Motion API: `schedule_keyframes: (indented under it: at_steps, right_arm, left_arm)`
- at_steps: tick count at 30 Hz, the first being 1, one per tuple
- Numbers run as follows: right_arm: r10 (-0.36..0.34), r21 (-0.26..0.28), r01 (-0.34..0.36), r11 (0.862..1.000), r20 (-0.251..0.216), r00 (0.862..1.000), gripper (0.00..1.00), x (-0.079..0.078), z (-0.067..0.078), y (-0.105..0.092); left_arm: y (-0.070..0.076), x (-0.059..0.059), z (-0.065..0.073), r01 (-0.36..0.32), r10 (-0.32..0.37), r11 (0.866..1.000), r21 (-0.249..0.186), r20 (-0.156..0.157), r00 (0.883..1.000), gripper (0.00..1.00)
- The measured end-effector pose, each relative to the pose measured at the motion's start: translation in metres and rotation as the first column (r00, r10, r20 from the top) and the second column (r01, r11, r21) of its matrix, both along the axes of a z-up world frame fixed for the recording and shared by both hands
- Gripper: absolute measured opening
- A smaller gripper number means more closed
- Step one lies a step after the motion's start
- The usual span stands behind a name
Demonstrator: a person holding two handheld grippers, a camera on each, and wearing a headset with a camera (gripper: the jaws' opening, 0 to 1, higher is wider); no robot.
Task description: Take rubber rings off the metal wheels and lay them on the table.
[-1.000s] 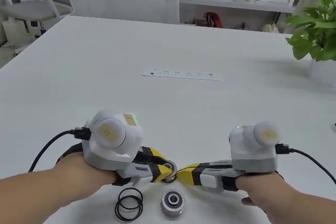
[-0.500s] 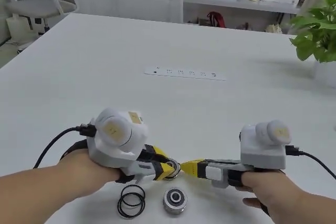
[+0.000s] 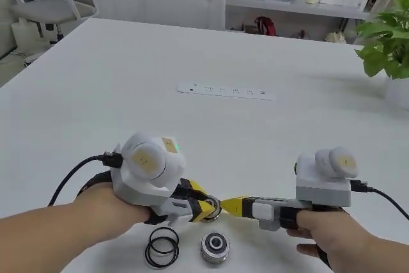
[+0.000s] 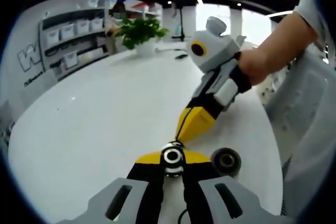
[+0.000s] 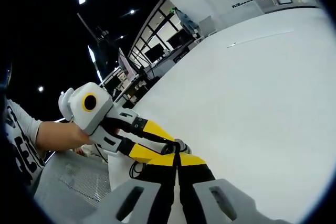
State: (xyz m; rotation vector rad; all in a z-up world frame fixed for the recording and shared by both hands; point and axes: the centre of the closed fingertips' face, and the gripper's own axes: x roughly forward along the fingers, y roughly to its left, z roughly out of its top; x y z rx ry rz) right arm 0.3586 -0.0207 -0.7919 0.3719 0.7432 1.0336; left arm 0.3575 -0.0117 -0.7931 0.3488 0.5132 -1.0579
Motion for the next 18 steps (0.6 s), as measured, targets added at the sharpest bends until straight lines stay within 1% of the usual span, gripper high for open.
schedule_keyframes:
  at_steps: [11, 18]
  right_arm:
    - [0.009, 0.015, -0.009, 1.0, -0.012, 1.0, 0.0, -0.0024, 0.0029, 0.0035]
    - [0.03, 0.022, -0.03, 0.999, 0.003, 1.0, 0.0, -0.0049, 0.0066, 0.0093]
  left_arm:
    - [0.0001, 0.0003, -0.0004, 0.005, -0.005, 1.0, -0.004, 0.002, 1.0, 0.12]
    - [0.0, 0.0002, -0.0001, 0.005, -0.005, 1.0, -0.007, 0.003, 1.0, 0.12]
